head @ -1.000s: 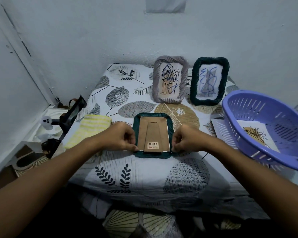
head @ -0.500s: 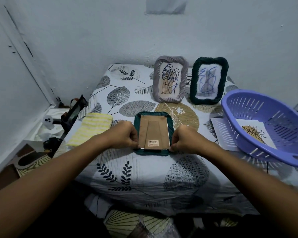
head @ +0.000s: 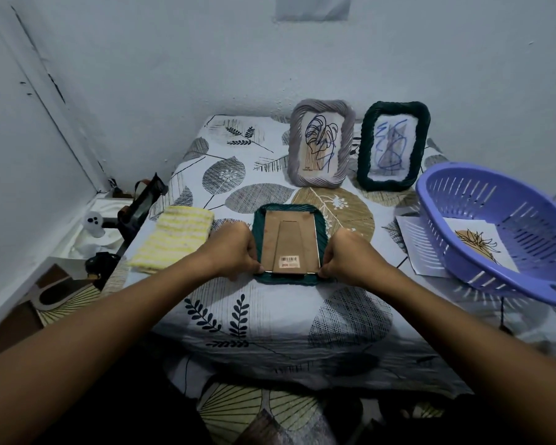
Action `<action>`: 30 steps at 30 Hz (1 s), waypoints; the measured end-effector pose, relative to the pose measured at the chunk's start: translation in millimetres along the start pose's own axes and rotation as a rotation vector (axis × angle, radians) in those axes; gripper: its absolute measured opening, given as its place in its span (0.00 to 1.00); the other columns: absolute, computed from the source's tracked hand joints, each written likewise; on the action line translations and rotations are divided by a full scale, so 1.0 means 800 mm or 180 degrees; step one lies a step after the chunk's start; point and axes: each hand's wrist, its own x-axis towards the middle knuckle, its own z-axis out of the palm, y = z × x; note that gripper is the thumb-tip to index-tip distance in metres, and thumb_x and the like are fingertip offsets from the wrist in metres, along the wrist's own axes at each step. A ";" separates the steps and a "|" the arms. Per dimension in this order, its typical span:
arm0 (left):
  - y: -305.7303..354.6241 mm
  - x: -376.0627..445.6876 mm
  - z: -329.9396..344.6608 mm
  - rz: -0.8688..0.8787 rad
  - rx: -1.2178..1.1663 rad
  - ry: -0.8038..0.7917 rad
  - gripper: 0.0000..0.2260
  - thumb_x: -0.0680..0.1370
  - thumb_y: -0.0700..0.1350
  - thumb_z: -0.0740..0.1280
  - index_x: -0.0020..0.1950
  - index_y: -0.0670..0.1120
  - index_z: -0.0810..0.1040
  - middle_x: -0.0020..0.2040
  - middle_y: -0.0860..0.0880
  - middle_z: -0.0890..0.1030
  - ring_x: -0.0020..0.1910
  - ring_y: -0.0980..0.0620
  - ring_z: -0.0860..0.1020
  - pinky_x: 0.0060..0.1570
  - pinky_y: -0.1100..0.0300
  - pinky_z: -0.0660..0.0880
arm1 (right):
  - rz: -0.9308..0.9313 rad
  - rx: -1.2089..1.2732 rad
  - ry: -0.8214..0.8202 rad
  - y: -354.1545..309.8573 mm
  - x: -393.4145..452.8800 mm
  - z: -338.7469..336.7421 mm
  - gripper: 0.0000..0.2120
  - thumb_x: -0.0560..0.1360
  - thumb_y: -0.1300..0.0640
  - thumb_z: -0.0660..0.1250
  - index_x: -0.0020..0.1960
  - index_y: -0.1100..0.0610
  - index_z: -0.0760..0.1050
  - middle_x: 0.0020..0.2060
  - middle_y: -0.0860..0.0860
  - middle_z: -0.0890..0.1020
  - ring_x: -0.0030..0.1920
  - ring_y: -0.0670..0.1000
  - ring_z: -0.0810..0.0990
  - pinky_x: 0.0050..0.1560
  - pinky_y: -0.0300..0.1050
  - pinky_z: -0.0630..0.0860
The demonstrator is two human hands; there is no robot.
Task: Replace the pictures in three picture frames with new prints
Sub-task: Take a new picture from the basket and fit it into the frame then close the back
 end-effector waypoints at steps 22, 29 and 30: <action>0.002 -0.022 0.025 -0.0233 -0.0195 0.0815 0.04 0.69 0.45 0.76 0.37 0.44 0.86 0.35 0.49 0.84 0.35 0.54 0.79 0.38 0.63 0.72 | -0.0027 0.0192 0.0198 -0.002 -0.010 0.006 0.06 0.67 0.61 0.76 0.39 0.64 0.82 0.39 0.56 0.82 0.43 0.55 0.80 0.44 0.52 0.80; 0.007 -0.021 0.029 -0.0195 -0.0078 0.0838 0.03 0.70 0.42 0.75 0.36 0.44 0.85 0.36 0.47 0.84 0.36 0.52 0.79 0.38 0.61 0.71 | 0.0000 0.0186 0.0194 -0.003 -0.011 0.006 0.05 0.68 0.62 0.75 0.41 0.64 0.82 0.38 0.57 0.82 0.41 0.56 0.80 0.42 0.50 0.80; 0.006 -0.022 0.031 -0.0183 -0.0064 0.0888 0.04 0.70 0.42 0.75 0.36 0.44 0.85 0.36 0.47 0.84 0.36 0.52 0.79 0.37 0.62 0.70 | -0.0007 0.0177 0.0189 -0.003 -0.011 0.006 0.06 0.68 0.62 0.75 0.41 0.64 0.82 0.38 0.57 0.82 0.41 0.56 0.80 0.42 0.49 0.79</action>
